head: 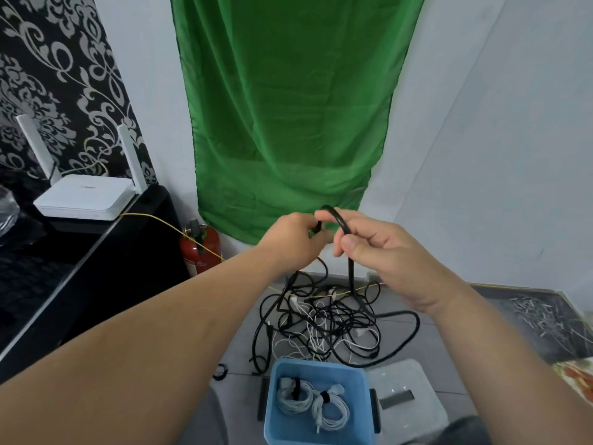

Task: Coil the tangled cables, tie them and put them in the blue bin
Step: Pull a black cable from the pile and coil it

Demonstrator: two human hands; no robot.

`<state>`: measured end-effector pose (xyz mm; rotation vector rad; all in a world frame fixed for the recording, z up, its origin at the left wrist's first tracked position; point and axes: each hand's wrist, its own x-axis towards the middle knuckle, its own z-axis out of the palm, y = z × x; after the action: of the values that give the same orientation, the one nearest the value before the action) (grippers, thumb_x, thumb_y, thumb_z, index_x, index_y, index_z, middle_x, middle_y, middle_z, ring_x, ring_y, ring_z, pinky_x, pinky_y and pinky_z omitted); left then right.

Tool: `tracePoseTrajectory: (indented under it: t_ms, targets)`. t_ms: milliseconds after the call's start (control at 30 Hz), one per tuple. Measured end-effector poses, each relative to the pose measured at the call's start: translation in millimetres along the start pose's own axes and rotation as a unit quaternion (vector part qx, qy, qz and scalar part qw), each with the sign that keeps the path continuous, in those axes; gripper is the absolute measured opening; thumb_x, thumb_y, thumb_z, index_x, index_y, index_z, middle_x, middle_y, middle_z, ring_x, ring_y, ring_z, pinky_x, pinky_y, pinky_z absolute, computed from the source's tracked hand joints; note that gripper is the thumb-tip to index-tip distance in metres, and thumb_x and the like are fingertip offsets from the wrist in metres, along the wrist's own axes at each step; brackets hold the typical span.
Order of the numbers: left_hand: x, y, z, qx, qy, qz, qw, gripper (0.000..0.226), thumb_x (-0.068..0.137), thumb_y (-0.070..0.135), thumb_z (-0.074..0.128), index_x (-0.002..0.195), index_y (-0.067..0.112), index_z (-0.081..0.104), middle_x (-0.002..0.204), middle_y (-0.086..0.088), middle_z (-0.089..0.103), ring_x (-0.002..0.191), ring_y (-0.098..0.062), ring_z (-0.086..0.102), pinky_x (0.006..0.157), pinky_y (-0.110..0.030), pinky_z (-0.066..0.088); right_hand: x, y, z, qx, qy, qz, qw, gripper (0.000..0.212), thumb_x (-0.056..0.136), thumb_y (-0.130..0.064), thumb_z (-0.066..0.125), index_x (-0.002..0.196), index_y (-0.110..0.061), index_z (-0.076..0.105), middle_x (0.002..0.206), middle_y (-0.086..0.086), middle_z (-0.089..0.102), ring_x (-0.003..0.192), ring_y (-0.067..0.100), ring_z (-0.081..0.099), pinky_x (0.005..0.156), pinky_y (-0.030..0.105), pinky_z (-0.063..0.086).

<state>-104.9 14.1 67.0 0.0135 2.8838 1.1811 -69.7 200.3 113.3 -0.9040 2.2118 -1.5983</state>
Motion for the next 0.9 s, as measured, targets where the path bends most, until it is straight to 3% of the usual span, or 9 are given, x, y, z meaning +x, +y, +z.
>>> tracePoseTrajectory:
  t_ms: [200,300,367,467,600,700,767,833,900]
  targets:
    - [6,-34,13,0.199,-0.126,-0.086,0.968,0.023,0.103,0.023,0.048,0.104,0.010,0.067,0.100,-0.010,0.069,0.088,-0.028,0.066,0.071,-0.035,0.055,1,20,-13,0.008,0.202,0.029,0.979,0.025,0.106,-0.014,0.049,0.089,-0.020,0.066,0.122,-0.014,0.072,0.120,0.003,0.062,0.105,0.029,0.043]
    - [12,-35,10,0.208,-0.097,-0.087,0.969,0.025,0.105,0.025,0.049,0.104,0.007,0.067,0.096,-0.010,0.066,0.091,-0.029,0.065,0.072,-0.037,0.052,3,36,-19,-0.093,0.282,0.098,0.950,0.025,0.106,-0.024,0.050,0.091,-0.024,0.070,0.094,-0.001,0.070,0.081,0.006,0.060,0.075,0.018,0.045]
    - [18,-31,6,0.155,-0.047,-0.092,0.983,0.024,0.105,0.028,0.052,0.092,0.010,0.063,0.086,-0.010,0.063,0.080,-0.029,0.063,0.066,-0.034,0.048,5,54,-26,-0.188,0.296,0.167,0.922,0.028,0.101,-0.036,0.051,0.082,-0.033,0.071,0.082,0.010,0.056,0.067,0.019,0.050,0.059,0.027,0.039]
    - [23,-28,-3,0.039,0.062,-0.057,0.996,0.022,0.103,0.028,0.055,0.093,0.011,0.064,0.084,-0.014,0.069,0.076,-0.034,0.070,0.070,-0.042,0.060,5,70,-34,-0.242,0.270,0.268,0.893,0.036,0.102,-0.041,0.047,0.083,-0.021,0.070,0.079,0.009,0.066,0.075,0.030,0.062,0.067,0.035,0.045]
    - [23,-14,-13,-0.013,0.164,0.024,0.986,0.017,0.103,0.029,0.052,0.098,0.019,0.065,0.078,-0.011,0.069,0.068,-0.033,0.072,0.064,-0.049,0.059,7,71,-21,-0.082,0.170,0.403,0.895,0.049,0.104,-0.050,0.045,0.101,-0.005,0.065,0.094,0.017,0.076,0.070,0.026,0.070,0.060,0.036,0.053]
    - [19,2,-18,-0.045,0.216,0.073,0.973,0.016,0.101,0.033,0.055,0.105,0.025,0.068,0.072,-0.006,0.069,0.063,-0.030,0.071,0.062,-0.045,0.059,13,64,-7,0.009,0.138,0.326,0.935,0.040,0.100,-0.046,0.060,0.126,-0.015,0.063,0.124,0.003,0.066,0.086,0.023,0.074,0.069,0.038,0.063]
    - [12,16,-18,-0.066,0.226,0.099,0.967,0.016,0.100,0.034,0.059,0.107,0.024,0.070,0.067,-0.005,0.067,0.062,-0.029,0.070,0.063,-0.042,0.059,15,59,2,0.040,0.135,0.271,0.952,0.057,0.097,-0.044,0.067,0.146,-0.021,0.051,0.126,-0.005,0.064,0.089,0.021,0.073,0.076,0.041,0.064]
    - [4,30,-16,-0.087,0.225,0.127,0.962,0.015,0.098,0.033,0.063,0.102,0.021,0.071,0.062,-0.006,0.064,0.062,-0.031,0.068,0.062,-0.043,0.058,20,54,9,0.014,0.127,0.244,0.961,0.060,0.094,-0.050,0.067,0.147,-0.029,0.051,0.119,-0.009,0.066,0.092,0.015,0.070,0.083,0.040,0.063]
    - [-2,41,-13,-0.097,0.221,0.148,0.959,0.015,0.097,0.031,0.065,0.096,0.017,0.071,0.060,-0.010,0.062,0.060,-0.033,0.067,0.059,-0.044,0.056,23,56,15,-0.027,0.111,0.230,0.966,0.042,0.095,-0.056,0.062,0.130,-0.034,0.064,0.108,-0.014,0.068,0.094,0.007,0.066,0.093,0.037,0.058]
